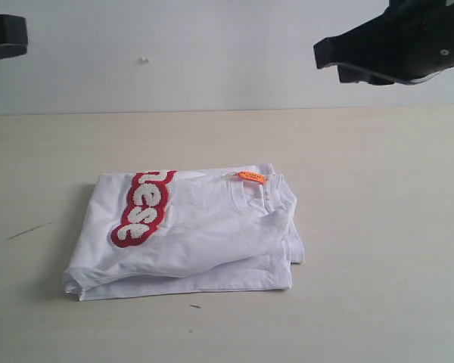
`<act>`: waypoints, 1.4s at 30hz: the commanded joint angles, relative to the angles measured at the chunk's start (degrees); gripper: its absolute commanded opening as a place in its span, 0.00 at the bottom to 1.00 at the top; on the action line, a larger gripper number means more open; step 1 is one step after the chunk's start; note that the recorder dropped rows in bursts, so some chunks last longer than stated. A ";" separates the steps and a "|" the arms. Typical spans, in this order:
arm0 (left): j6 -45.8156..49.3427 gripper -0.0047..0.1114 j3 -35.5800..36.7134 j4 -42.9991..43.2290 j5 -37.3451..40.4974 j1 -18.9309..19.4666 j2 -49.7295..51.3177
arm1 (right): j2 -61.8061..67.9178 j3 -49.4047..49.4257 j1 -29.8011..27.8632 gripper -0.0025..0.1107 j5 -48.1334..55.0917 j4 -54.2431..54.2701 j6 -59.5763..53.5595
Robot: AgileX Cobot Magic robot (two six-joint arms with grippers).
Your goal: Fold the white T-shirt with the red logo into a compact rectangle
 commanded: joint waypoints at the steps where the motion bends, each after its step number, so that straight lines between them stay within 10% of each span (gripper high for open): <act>1: 0.55 0.04 3.89 -0.37 -3.31 0.05 -7.15 | -6.49 2.60 -0.11 0.02 -3.11 0.17 -0.04; 42: 1.38 0.04 9.40 -3.23 -0.35 0.05 -64.73 | -75.08 21.10 -0.11 0.02 -9.59 1.04 -0.48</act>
